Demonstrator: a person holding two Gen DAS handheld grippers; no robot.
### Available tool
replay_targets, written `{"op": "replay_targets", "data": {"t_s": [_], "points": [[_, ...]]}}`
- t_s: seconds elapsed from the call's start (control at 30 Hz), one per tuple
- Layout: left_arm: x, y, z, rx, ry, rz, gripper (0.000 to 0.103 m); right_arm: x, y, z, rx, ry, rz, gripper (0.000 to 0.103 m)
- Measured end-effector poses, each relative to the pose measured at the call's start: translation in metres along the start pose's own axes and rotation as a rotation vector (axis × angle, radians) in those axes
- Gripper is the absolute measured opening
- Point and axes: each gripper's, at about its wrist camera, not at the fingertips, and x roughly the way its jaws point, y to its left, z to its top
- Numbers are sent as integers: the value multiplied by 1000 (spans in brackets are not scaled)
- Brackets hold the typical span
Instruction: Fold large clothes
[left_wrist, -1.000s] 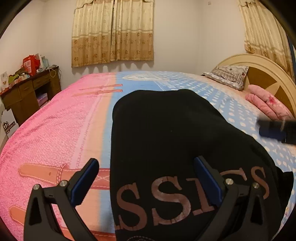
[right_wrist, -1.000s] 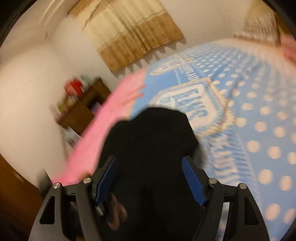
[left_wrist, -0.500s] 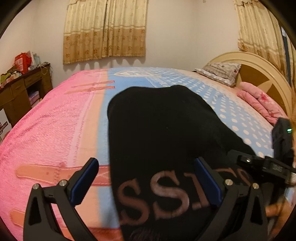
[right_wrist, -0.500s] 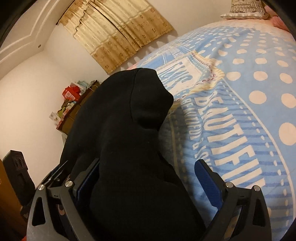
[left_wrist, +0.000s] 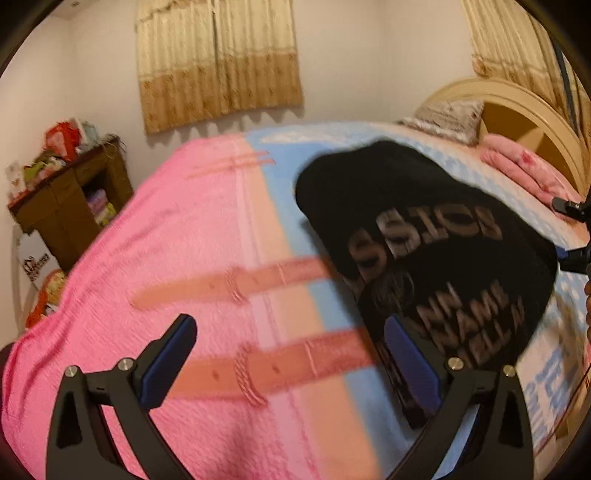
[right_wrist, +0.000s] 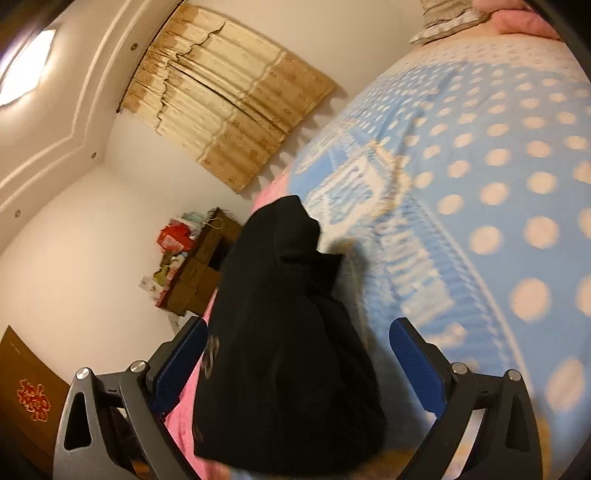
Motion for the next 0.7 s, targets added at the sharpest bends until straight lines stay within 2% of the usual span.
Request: {"op": "replay_targets", "data": {"t_s": [0.13,0.2,0.3,0.37,0.43,0.5,0.53,0.6,0.7], "points": [[12,-6,0,-12,80,-74,103,-18,7,-11,-72,53,-88,99],[10,-6,10,-33,60,-110,100,-18,9,-3,-109,59,-117,99],[7,-3,33,-62,-7,-160,99,-11,27,15,-174,49,-80,99],[12,-3,46,-80,-32,-174,100,8,42,29,-238,94,-56,99],[25,-5,61,-110,-29,-191,101,37,53,39,-307,157,-114,99],[41,-5,67,-134,20,-180,101,64,56,47,-347,184,-198,99],[48,-6,69,-141,48,-158,101,74,56,50,-345,187,-212,99],[59,-11,71,-138,76,-119,101,79,56,51,-333,172,-190,99],[62,-13,70,-119,59,-53,101,78,65,46,-367,139,-179,99]]}}
